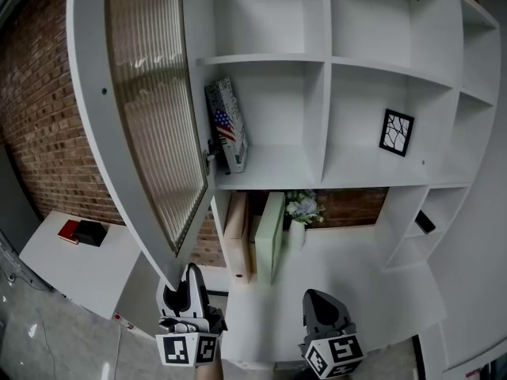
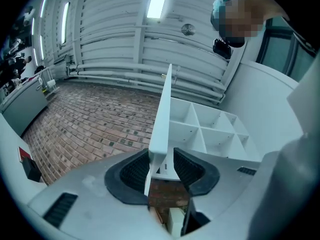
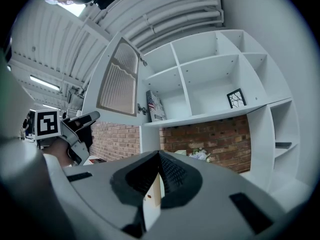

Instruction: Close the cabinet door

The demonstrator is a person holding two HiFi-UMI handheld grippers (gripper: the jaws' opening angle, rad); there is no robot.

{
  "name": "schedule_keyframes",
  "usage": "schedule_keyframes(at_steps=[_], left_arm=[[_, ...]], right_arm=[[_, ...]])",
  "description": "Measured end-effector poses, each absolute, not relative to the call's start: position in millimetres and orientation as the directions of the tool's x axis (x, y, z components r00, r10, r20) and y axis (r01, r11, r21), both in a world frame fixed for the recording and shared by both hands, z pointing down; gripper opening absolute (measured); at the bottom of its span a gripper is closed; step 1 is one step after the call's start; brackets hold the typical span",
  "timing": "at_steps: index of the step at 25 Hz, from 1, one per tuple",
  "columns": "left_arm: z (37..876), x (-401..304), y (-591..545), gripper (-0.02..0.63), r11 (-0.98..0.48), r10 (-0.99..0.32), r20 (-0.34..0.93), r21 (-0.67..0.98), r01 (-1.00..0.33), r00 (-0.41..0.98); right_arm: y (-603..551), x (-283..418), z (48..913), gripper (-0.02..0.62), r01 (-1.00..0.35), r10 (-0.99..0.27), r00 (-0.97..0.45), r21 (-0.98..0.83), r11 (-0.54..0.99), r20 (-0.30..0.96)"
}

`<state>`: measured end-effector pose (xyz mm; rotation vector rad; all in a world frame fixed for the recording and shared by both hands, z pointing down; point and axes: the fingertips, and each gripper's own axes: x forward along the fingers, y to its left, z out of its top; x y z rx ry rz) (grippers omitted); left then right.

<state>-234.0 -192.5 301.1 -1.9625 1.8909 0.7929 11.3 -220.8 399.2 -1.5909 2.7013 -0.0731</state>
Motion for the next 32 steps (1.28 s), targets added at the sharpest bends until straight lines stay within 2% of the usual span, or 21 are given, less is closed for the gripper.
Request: schedule_keyframes(at_steps=[8,17,21,25,32], left_arm=[[301.7,-224.8,-191.6,0.121,-0.122,-0.826,-0.564,0.172,-0.978,0.003],[303.4,-201.4,-194.9,0.092,-0.151,-0.845,-0.528,0.095,-0.984,0.079],[303.0,-193.1,-195.1,0.112,-0.182,-0.842,-0.529,0.086,-0.980,0.110],[303.1,-180.4,-195.4,0.161,-0.228,-0.838,-0.520,0.058,-0.972,0.166],[303.9,-154.6,-196.4,0.212,-0.311,-0.858,-0.422,-0.023,-0.950,0.292]], right_arm=[[-211.8,10.9,398.5,0.002,-0.871,-0.873,-0.488,-0.066,0.486,0.008],[-212.5,7.0,396.1,0.002,-0.867,-0.869,-0.494,-0.074,0.493,0.000],[-212.1,0.6,396.1,0.002,-0.862,-0.864,-0.503,-0.071,0.502,-0.002],[-211.0,-5.2,396.2,0.002,-0.856,-0.857,-0.515,-0.061,0.514,0.003],[-212.0,-2.9,394.0,0.002,-0.859,-0.860,-0.510,-0.065,0.509,0.000]])
